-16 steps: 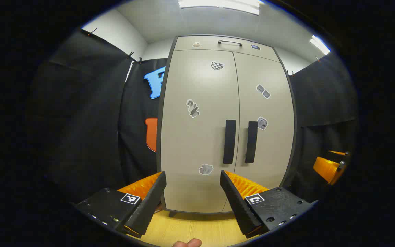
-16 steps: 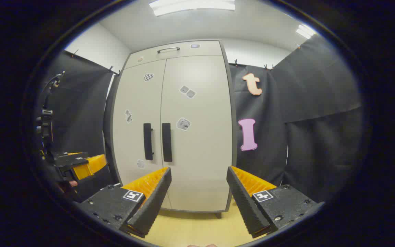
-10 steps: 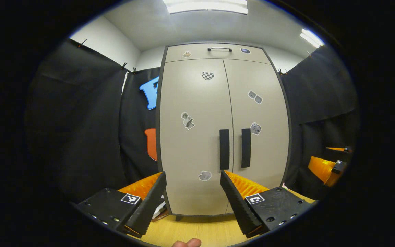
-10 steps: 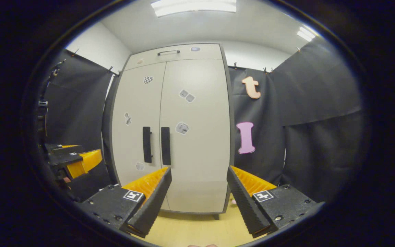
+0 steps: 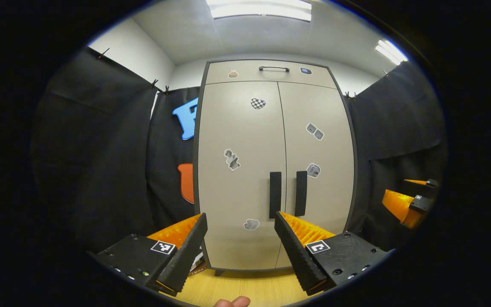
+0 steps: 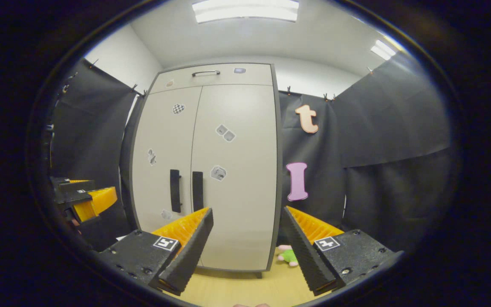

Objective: Open the right door of the double-door shoe cabinet with the right hand, and open the left door with the left hand.

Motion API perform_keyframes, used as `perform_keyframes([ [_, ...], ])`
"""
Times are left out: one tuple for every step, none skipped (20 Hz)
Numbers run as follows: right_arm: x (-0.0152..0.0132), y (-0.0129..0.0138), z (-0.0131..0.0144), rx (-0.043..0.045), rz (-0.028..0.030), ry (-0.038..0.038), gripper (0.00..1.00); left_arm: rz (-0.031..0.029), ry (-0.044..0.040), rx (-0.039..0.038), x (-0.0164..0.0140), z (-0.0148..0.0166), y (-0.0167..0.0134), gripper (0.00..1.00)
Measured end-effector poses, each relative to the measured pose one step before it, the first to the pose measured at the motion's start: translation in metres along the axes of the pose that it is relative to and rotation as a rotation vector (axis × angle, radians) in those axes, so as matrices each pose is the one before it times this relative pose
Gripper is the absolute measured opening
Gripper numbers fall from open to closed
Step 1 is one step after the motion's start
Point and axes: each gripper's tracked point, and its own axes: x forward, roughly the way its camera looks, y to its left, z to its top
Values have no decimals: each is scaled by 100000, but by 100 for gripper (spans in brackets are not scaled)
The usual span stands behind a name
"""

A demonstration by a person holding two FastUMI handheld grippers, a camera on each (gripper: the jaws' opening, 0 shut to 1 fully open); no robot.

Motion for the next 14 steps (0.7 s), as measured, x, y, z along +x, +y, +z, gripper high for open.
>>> perform_keyframes([
  [37, 360, -416, 466, 433, 578, 100, -477, 178, -301, -36, -83, -132, 95],
  [-24, 357, -243, 226, 853, 503, 100, -582, 627, 2, 20, -360, -106, 95],
  [57, 258, -228, -106, 503, 575, 100, -229, 692, 51, 81, -272, -10, 95],
  [63, 222, -55, -192, 232, 285, 100, -109, 504, -68, 91, -263, 26, 95],
  [167, 296, 115, 39, 110, -44, 100, -99, 81, -119, 82, -33, 13, 95],
  [183, 595, 233, -92, 1307, -378, 100, -508, 72, -78, 64, -64, 6, 95],
  [455, 532, 49, -55, 712, -267, 100, -538, 204, 62, 18, -140, -42, 95],
  [581, 397, 96, -217, 191, -183, 98, -462, -50, 171, 13, -6, 57, 95],
  [686, 462, -6, -71, 250, 16, 98, -190, 84, 342, -173, -155, 183, 95],
  [958, 598, 88, 573, 743, 3, 99, 28, 266, 117, -88, -90, 279, 95],
  [1142, 822, 77, 459, 1058, 68, 99, -241, 203, 29, -123, -108, 213, 95],
  [1402, 611, 96, 138, 517, 208, 99, 88, 430, -104, -268, -183, 333, 95],
  [1583, 653, -125, -179, 696, 11, 99, 160, 481, -362, -170, -265, 341, 95],
  [1588, 564, -284, 246, 412, 1117, 99, -167, 573, -363, -265, -316, 300, 95],
])
